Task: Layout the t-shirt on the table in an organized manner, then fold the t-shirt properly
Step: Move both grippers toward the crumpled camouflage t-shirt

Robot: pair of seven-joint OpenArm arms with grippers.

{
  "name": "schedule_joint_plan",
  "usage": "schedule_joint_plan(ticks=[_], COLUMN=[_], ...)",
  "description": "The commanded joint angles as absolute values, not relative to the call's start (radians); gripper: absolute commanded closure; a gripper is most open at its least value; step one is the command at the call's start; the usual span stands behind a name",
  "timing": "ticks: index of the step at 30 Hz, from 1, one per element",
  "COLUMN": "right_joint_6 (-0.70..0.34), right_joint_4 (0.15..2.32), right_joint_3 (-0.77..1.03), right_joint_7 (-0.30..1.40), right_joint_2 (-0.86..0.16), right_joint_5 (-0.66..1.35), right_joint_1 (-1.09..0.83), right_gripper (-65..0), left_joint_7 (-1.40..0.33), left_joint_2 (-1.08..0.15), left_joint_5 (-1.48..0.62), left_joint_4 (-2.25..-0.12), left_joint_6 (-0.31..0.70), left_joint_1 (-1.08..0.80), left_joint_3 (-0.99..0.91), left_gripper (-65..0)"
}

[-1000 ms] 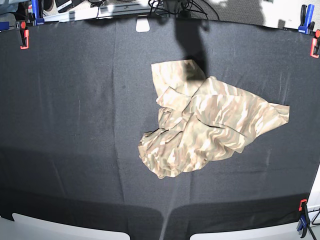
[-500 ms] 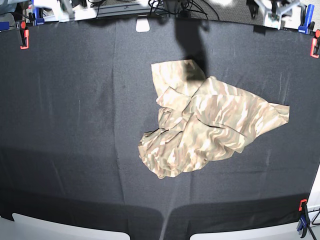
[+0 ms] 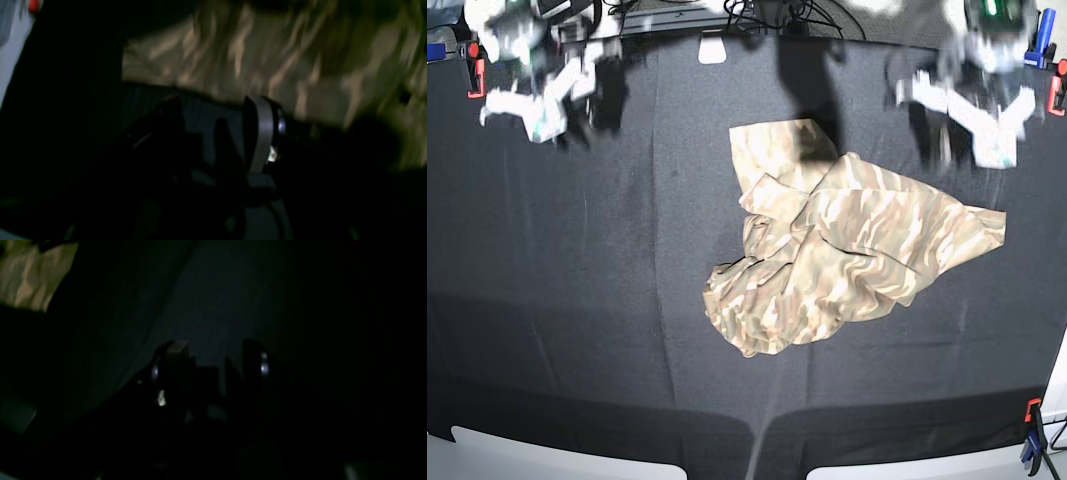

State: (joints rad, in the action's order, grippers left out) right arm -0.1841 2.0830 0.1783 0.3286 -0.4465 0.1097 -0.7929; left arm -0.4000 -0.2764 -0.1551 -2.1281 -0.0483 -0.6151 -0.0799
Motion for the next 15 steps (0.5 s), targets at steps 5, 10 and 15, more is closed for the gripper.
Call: schedule_joint_plan(ticks=[5,10,15], right_joint_6=[-0.181,-0.197,-0.202], right_joint_4=[2.099,2.099,2.099], right_joint_3=[0.183,0.183,0.183], right_joint_7=[0.333,0.334,0.334], right_joint_2=[-0.457,-0.457,-0.457], right_joint_5=[0.116,0.116,0.116], right_joint_1=[-0.742,-0.731,-0.731], right_gripper=[-25.4,-25.4,-25.4], left_joint_7=[-0.373,-0.377,-0.22], left_joint_2=[-0.281,-0.321,-0.487], left_joint_5=[-0.043,0.081,0.193], left_joint_4=[-2.134,-2.032,-1.831], left_joint_6=[0.031,0.355,0.476], left_joint_1=[-0.493,-0.383,-0.31], left_joint_3=[-0.084,-0.083,-0.083], left_gripper=[-27.9,-27.9,-27.9])
